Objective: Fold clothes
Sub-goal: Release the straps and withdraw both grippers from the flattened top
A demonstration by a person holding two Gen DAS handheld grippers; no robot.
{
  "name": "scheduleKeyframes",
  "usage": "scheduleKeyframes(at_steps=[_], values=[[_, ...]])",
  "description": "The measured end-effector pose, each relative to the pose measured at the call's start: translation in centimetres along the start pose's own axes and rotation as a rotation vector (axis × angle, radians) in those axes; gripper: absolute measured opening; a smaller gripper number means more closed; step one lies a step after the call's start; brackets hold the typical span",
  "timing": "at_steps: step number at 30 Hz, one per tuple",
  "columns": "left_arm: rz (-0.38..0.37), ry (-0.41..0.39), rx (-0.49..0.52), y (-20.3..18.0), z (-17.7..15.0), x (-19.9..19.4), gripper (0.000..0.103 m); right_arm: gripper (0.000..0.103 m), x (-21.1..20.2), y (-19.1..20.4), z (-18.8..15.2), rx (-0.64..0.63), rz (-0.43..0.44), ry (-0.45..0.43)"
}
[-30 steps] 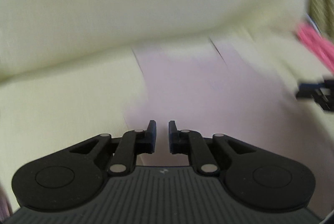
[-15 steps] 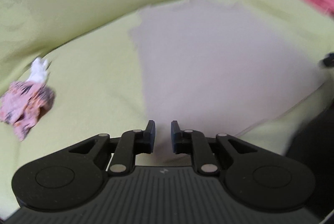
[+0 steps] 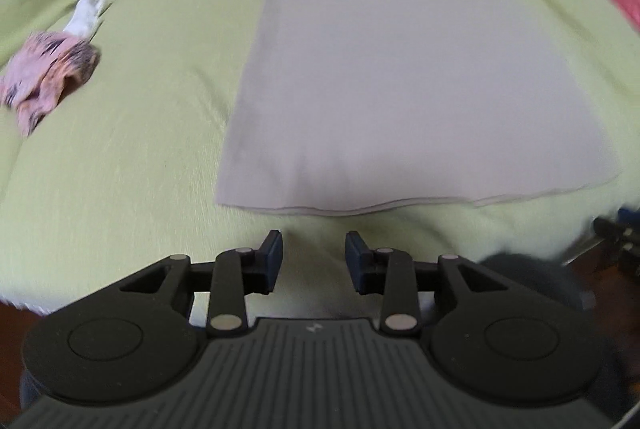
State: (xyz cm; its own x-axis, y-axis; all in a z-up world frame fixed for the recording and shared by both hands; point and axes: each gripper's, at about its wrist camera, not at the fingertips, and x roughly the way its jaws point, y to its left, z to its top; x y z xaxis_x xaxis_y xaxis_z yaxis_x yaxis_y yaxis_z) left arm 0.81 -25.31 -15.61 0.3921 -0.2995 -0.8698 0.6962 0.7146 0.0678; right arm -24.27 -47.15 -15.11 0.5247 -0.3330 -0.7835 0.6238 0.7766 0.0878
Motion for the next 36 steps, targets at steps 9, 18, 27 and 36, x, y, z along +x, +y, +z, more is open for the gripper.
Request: scheduleKeyframes(at_steps=[9,18,27,36], values=[[0.041,-0.155,0.036,-2.5,1.2,-7.7,0.047,0.066,-6.5,1.5,3.0,-0.013,0.029,-0.153],[0.026,-0.173,0.017,-1.8,-0.1,-10.6,0.053,0.077,-10.2,3.1,2.5,-0.013,0.032,-0.167],[0.023,-0.181,0.036,-2.6,-1.4,-11.6,0.061,0.083,-12.6,3.5,0.9,-0.011,0.034,-0.184],[0.010,-0.167,0.054,-3.1,-1.5,-11.3,0.063,0.084,-11.5,3.0,0.7,0.013,0.037,-0.159]])
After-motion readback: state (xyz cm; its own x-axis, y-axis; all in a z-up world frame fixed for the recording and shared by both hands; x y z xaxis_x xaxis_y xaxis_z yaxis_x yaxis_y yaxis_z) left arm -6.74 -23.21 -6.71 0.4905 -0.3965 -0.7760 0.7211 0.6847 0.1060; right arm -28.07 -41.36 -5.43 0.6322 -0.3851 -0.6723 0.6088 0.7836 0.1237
